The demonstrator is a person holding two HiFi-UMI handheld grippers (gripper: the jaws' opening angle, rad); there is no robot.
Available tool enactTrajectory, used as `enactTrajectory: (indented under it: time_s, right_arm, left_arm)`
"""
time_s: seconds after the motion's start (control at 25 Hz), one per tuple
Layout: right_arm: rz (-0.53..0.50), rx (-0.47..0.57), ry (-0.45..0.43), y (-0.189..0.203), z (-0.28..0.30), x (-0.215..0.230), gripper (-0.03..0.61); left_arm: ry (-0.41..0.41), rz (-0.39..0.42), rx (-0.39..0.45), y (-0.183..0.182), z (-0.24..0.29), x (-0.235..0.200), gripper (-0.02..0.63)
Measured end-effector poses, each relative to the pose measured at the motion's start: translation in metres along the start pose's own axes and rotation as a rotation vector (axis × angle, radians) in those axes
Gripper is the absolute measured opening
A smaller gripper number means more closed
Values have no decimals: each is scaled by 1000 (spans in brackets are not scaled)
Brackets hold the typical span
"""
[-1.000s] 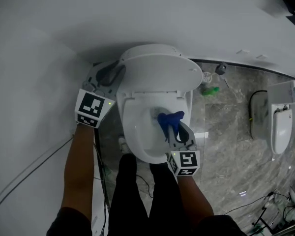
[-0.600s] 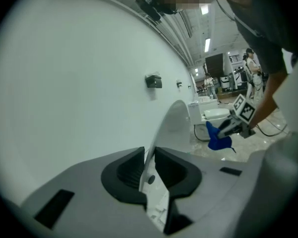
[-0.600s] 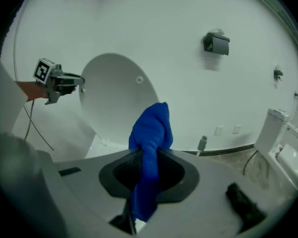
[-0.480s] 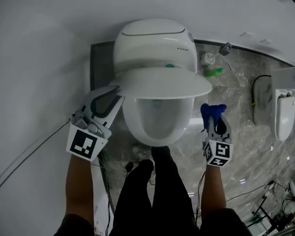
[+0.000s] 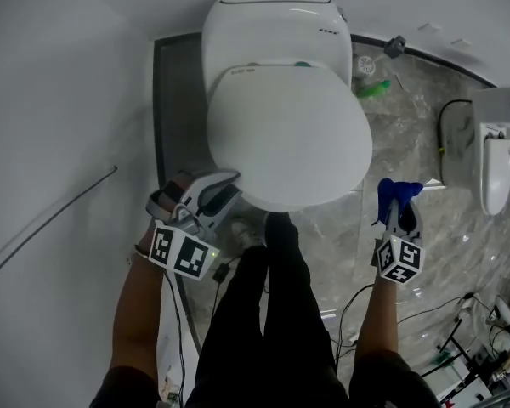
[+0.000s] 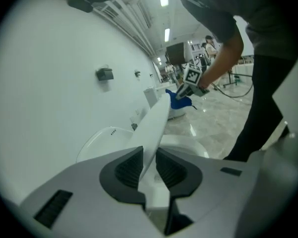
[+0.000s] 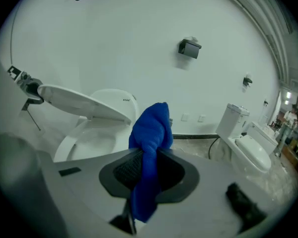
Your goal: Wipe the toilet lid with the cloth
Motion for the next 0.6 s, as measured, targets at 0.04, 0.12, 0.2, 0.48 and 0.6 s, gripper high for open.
enactTrajectory:
  time_s: [0.04,0.12,0.2,0.48,0.6]
  right_arm:
    - [2,1,-12,4,-1,-8,63]
    - [2,7,-32,8,-1,-22,63]
    - [-7,13,-52,9,0,-35,63]
    - [-69,22,-111,4,6,-59,63]
    - [-60,24,-139,7,11,-73,63]
  left_arm:
    - [-1,13,-17,6,-1,13,83]
    - [12,-7,-50,21,-2,37,96]
    - [52,6,-98,40,-1,65,111]
    - [187,121,-301,101,24,149,147]
    - [234,167,-386,122,32,168,153]
Point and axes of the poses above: the fingertips, and each gripper's own axes: z forward along the fingers, x to its right, y out of its underside, the point moved 1 cm from there along -z, backward along the fingers, and after that the axes turned 14 degrees about -y, right-handed, at the moved point
